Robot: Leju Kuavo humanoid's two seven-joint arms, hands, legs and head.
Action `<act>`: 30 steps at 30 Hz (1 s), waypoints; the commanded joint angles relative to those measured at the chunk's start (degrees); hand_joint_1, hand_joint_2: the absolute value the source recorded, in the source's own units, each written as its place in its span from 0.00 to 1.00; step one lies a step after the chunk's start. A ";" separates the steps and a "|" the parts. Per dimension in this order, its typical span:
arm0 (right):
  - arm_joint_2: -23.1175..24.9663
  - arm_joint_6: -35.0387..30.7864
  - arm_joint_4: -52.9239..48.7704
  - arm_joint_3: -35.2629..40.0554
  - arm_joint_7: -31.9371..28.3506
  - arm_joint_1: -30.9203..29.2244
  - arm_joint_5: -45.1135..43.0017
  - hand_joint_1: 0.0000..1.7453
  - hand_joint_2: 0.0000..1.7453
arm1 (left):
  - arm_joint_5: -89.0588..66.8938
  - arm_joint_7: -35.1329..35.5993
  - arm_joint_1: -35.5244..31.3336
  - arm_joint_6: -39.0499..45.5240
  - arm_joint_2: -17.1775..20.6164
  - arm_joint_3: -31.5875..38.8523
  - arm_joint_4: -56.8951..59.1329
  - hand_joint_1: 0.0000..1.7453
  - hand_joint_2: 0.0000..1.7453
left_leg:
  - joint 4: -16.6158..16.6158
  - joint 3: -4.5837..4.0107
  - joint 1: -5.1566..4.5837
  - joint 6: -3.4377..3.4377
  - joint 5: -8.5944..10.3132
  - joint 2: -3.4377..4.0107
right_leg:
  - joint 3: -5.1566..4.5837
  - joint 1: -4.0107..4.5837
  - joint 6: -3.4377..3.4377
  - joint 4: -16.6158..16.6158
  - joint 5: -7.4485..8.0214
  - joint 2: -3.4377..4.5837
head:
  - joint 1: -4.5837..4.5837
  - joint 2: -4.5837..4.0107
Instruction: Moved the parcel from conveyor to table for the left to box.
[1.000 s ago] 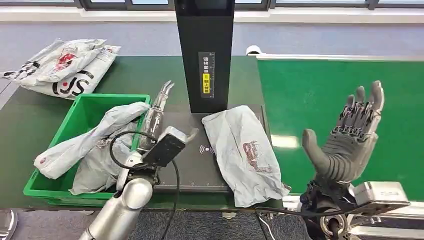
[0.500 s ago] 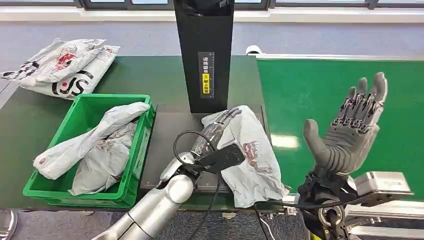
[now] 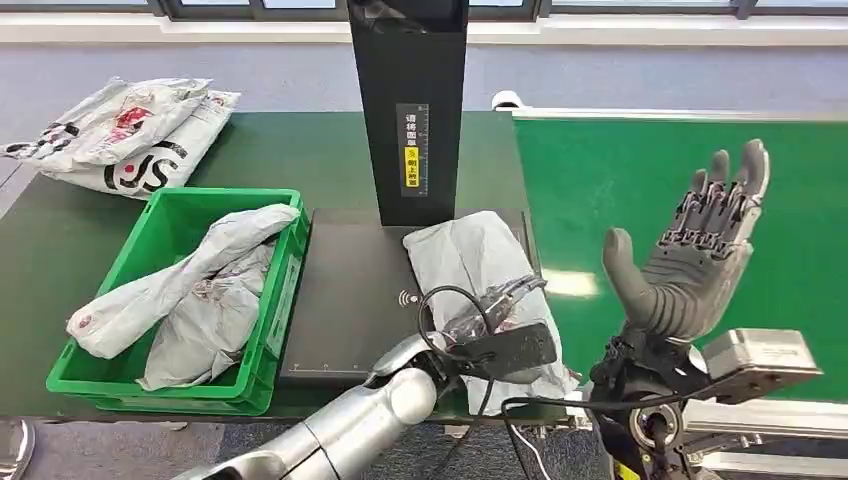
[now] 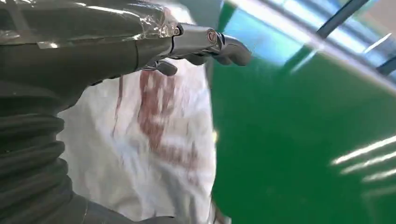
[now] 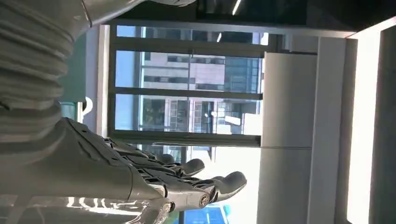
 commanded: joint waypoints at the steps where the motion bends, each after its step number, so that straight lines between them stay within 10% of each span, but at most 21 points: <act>1: 0.67 1.56 4.62 1.87 0.24 -2.20 -0.56 0.00 1.00 | 3.97 3.33 -5.53 4.34 0.15 -17.36 14.70 0.00 1.00 | -0.12 0.15 0.07 -0.01 0.02 0.11 | 0.16 0.08 -0.06 -0.17 0.07 0.03 | 0.00 0.00; 30: 1.16 3.39 3.73 1.67 -0.25 -2.06 -3.09 0.00 1.00 | -5.61 8.68 -7.04 13.58 0.15 -24.93 21.14 0.00 1.00 | -0.01 0.04 0.03 -0.02 0.01 0.09 | 0.05 0.04 -0.03 -0.03 0.03 0.05 | 0.00 0.00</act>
